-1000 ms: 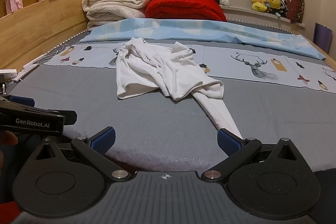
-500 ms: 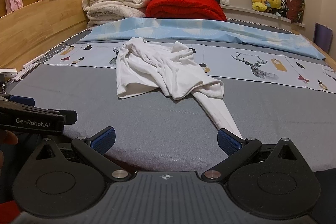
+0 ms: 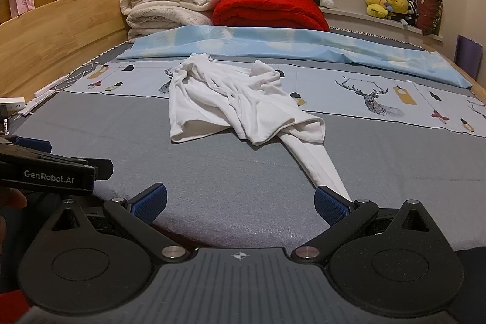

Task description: Fold small clothes

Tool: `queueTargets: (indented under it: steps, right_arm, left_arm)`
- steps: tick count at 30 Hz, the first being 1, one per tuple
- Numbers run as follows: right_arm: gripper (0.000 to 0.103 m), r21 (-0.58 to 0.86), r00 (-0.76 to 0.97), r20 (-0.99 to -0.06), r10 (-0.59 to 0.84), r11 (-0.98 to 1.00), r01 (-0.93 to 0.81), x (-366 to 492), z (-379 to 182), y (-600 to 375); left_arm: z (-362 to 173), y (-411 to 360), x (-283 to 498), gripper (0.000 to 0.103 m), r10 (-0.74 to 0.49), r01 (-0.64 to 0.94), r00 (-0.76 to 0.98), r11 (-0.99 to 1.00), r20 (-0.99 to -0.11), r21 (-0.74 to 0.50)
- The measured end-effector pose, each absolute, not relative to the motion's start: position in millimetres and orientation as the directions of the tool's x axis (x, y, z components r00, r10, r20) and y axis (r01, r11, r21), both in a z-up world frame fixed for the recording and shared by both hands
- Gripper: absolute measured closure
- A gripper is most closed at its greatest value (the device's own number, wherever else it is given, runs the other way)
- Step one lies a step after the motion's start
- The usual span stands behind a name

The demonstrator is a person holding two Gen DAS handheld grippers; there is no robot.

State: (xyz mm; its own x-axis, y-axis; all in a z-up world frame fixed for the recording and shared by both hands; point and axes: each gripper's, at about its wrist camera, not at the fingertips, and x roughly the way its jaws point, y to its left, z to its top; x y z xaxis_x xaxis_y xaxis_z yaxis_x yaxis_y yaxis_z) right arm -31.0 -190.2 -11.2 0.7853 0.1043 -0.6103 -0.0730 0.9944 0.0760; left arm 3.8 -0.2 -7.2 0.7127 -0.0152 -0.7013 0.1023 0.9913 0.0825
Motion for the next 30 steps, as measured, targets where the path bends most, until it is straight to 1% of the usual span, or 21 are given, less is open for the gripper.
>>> queueTargets:
  steps: [9, 13, 16, 18, 21, 23, 26, 28, 30]
  right_arm:
    - [0.001, 0.077, 0.772, -0.623, 0.125, 0.992, -0.099, -24, -12, -191]
    - [0.001, 0.061, 0.779, -0.620, 0.099, 0.995, -0.078, 0, -13, -206]
    - [0.001, 0.087, 0.785, -0.618, 0.054, 0.996, 0.000, 38, -17, -235]
    - [0.001, 0.124, 0.784, -0.620, 0.032, 0.991, 0.058, 68, -25, -259]
    - [0.001, 0.190, 0.776, -0.631, 0.001, 0.970, 0.153, 119, -44, -296]
    - [0.001, 0.227, 0.764, -0.645, 0.003, 0.955, 0.188, 158, -61, -318]
    - [0.001, 0.267, 0.736, -0.677, 0.016, 0.937, 0.225, 223, -86, -341]
    - [0.001, 0.310, 0.724, -0.687, 0.059, 0.925, 0.218, 263, -98, -351]
    - [0.001, 0.339, 0.710, -0.696, 0.111, 0.922, 0.188, 306, -110, -352]
  left_arm:
    - [-8, 5, 12, 0.000, -0.033, 0.118, 0.703, 0.991, -0.710, 0.070]
    - [-9, 26, 41, 0.000, -0.042, 0.096, 0.700, 0.995, -0.713, 0.036]
    - [-9, 44, 81, 0.000, -0.025, 0.045, 0.708, 0.999, -0.706, 0.010]
    - [-13, 54, 116, 0.000, -0.032, 0.022, 0.697, 0.999, -0.717, -0.023]
    - [-33, 64, 180, 0.000, -0.073, -0.014, 0.644, 0.994, -0.762, -0.108]
    - [-51, 66, 224, 0.000, -0.128, -0.022, 0.580, 0.985, -0.804, -0.172]
    - [-77, 64, 277, 0.000, -0.210, -0.037, 0.502, 0.964, -0.839, -0.264]
    - [-92, 59, 307, 0.000, -0.243, -0.042, 0.470, 0.954, -0.848, -0.297]
    - [-104, 52, 329, 0.001, -0.248, -0.024, 0.452, 0.957, -0.857, -0.290]
